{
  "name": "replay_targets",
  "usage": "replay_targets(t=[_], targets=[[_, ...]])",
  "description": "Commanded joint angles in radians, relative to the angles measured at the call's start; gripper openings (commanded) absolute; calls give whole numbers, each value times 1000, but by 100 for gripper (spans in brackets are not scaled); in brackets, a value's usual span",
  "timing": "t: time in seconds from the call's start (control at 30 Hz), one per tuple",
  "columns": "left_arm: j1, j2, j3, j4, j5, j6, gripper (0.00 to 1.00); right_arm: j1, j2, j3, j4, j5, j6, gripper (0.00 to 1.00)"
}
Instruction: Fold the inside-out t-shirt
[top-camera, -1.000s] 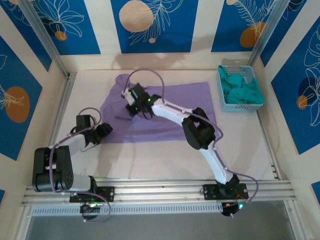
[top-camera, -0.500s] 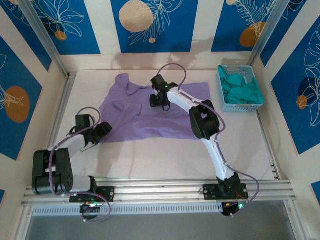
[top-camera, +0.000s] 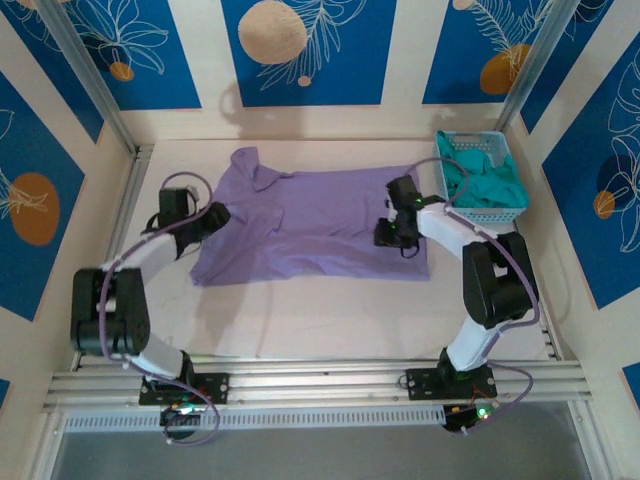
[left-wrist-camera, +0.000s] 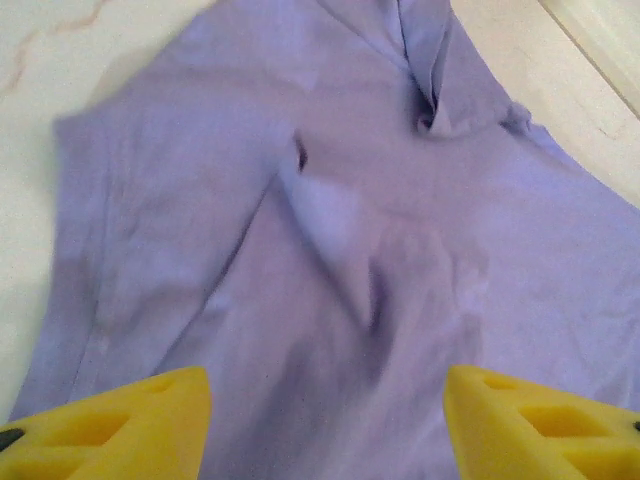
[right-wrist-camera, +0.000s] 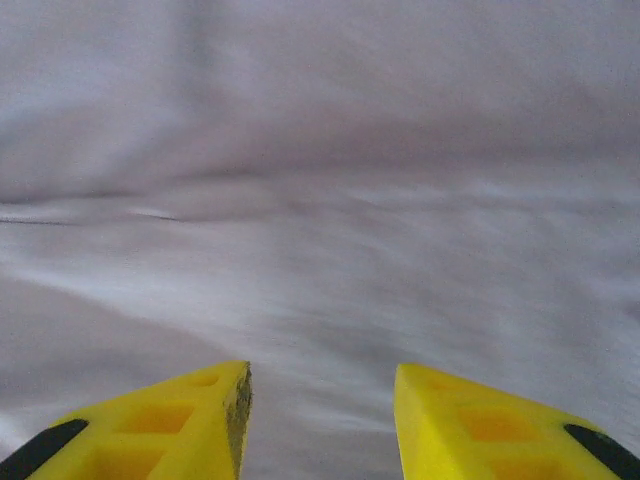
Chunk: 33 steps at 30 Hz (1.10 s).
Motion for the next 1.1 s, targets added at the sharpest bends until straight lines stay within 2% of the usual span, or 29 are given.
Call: replay_targets(t=[0.0,0.1,0.3,0.43,0.67,0.83,0.97,1.07], targets=[[-10,149,142,-36,-6,56,59,-50,33,-32,-53,-34,41,40],[-29,253,233,-50,43,45,55,-71,77,-19,-89,6,42,36],[-71,359,282,-4,103,-2,52,-82,162,43,-188,102,18,29],[-66,414,294,-43,41,-25,49,-82,178,68,-239,194,0,25],[-21,419,281,-69,-76,-54,52,-93,225,106,-320,407,20,24],[-18,334,256,-46,-28,-62,60,-55,129,82,-249,316,-2,31],[-28,190,163,-21,32,-87,66,-30,28,44,-180,192,-13,42],[-49,56,44,-31,46,-90,66,-46,16,31,-165,177,-17,43]])
